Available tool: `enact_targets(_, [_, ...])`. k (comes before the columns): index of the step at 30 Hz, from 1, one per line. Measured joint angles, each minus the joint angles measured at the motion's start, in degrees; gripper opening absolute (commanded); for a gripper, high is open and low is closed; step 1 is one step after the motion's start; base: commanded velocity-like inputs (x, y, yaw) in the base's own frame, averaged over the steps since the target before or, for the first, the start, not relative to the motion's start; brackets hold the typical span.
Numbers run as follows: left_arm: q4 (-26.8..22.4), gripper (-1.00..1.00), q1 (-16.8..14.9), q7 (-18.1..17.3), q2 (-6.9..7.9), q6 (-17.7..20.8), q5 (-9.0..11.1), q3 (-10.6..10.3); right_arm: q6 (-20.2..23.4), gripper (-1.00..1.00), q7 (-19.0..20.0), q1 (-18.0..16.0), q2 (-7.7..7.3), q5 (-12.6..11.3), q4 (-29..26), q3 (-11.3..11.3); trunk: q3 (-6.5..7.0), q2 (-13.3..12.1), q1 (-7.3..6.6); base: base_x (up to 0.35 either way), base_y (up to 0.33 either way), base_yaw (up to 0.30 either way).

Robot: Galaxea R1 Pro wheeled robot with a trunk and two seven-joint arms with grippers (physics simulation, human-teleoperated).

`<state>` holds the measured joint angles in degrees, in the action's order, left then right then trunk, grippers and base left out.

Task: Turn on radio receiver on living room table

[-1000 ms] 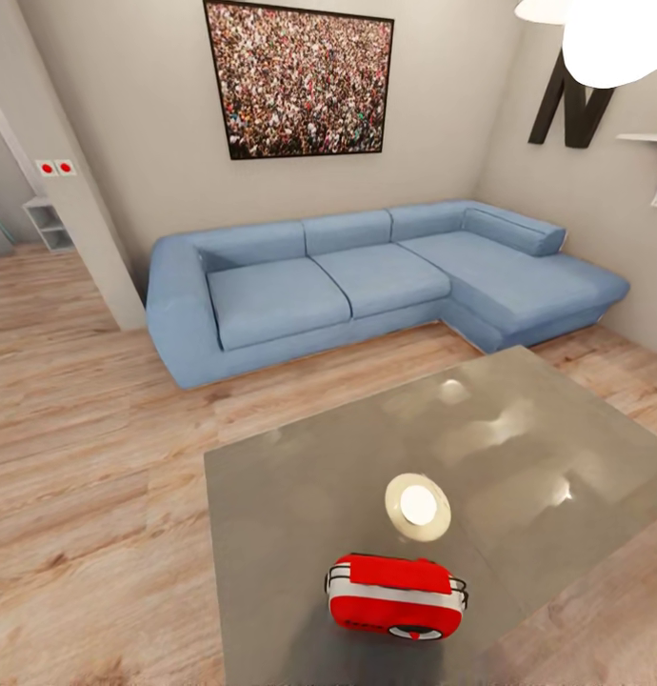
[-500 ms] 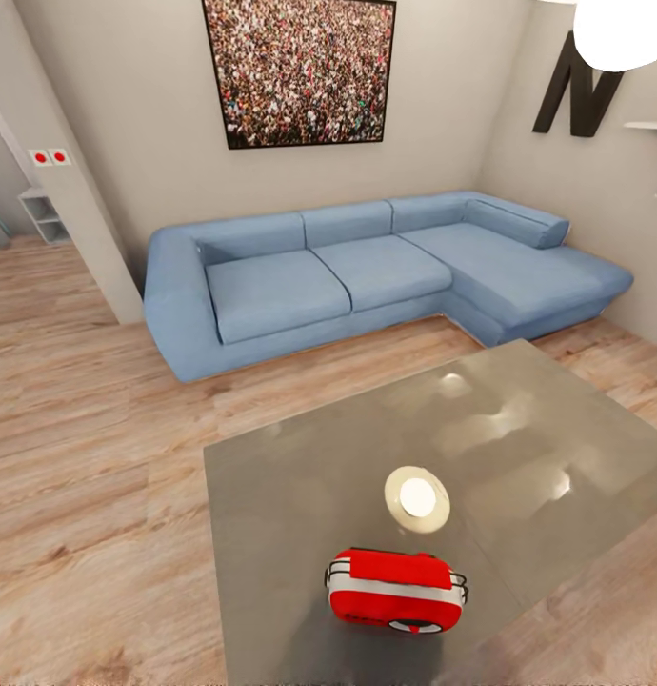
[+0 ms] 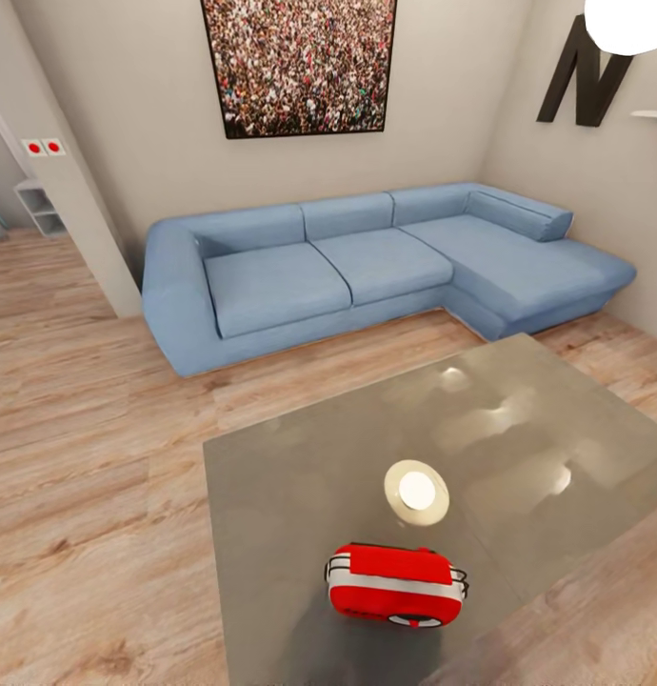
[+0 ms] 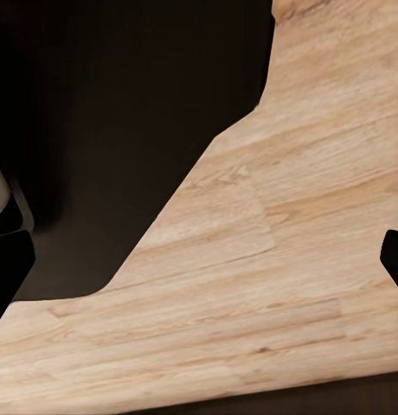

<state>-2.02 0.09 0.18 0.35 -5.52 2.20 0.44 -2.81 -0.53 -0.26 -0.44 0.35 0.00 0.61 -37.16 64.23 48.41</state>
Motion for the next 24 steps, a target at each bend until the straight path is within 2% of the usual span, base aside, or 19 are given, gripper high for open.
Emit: enact_targets(24, [-0.1,1.0,0.0,0.0,0.0,-0.1,-0.1,-0.1,0.0,1.0,0.1,0.0,-0.14,0.1,0.0,0.0,-0.09,0.0,0.0,0.0,0.0,0.0])
